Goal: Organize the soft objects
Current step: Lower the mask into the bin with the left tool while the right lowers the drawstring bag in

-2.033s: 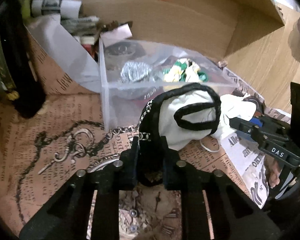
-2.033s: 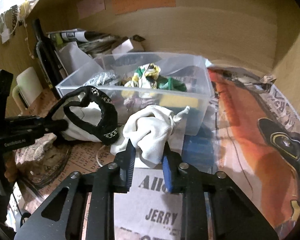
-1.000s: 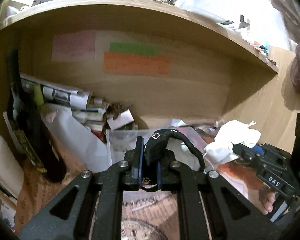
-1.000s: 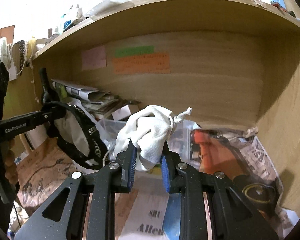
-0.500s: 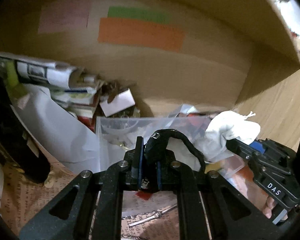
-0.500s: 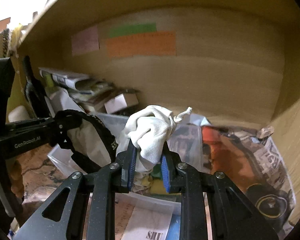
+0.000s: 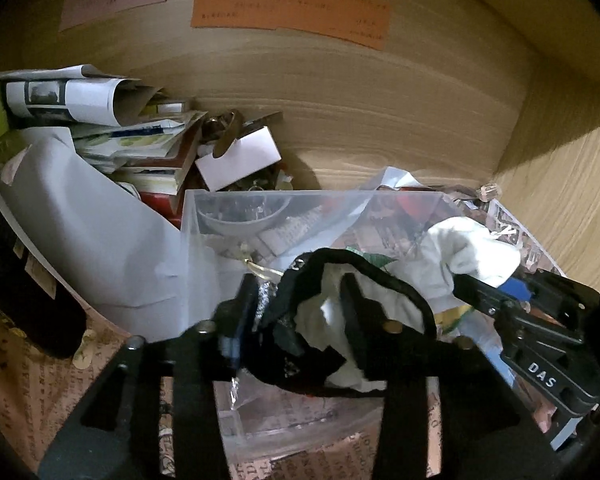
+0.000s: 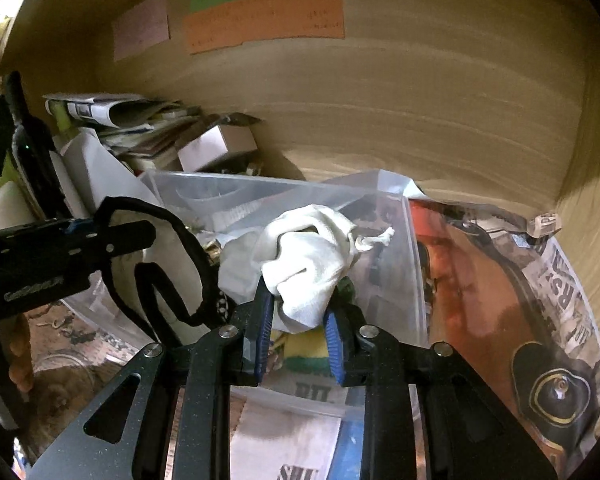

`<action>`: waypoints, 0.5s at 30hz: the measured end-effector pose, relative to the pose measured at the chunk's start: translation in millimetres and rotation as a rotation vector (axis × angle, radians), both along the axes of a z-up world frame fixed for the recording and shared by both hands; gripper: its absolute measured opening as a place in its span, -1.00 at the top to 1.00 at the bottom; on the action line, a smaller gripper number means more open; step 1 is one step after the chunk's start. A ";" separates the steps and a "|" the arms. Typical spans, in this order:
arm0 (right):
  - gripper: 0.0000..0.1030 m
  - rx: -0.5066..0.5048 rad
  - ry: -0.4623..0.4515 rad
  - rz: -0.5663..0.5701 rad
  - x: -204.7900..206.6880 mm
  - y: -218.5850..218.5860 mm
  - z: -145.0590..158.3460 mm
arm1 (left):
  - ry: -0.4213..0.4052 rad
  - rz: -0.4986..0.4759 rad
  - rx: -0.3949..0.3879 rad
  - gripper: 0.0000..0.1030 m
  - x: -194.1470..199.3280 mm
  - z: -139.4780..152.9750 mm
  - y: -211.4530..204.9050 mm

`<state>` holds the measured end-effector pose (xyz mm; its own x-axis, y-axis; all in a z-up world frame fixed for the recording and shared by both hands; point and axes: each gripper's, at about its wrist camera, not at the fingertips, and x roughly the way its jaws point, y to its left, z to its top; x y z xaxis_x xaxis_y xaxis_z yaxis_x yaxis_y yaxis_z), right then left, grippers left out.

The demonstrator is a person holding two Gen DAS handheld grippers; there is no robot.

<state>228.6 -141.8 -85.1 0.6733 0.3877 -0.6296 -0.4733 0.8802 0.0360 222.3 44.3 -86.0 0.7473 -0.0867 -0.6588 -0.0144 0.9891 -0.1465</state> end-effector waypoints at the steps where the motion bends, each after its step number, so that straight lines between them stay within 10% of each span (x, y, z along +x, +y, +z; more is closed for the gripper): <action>1: 0.55 -0.004 0.004 -0.002 0.5 -0.2 -0.7 | -0.002 -0.006 0.000 0.07 -2.0 0.5 -0.6; 8: -0.06 -0.028 0.016 0.002 -6.3 -2.3 -3.2 | -0.030 -0.016 0.003 -0.34 -24.6 10.0 -1.4; 15: -0.15 -0.018 -0.036 0.001 -29.8 -14.4 6.2 | -0.082 -0.001 0.002 -0.43 -55.4 29.3 2.7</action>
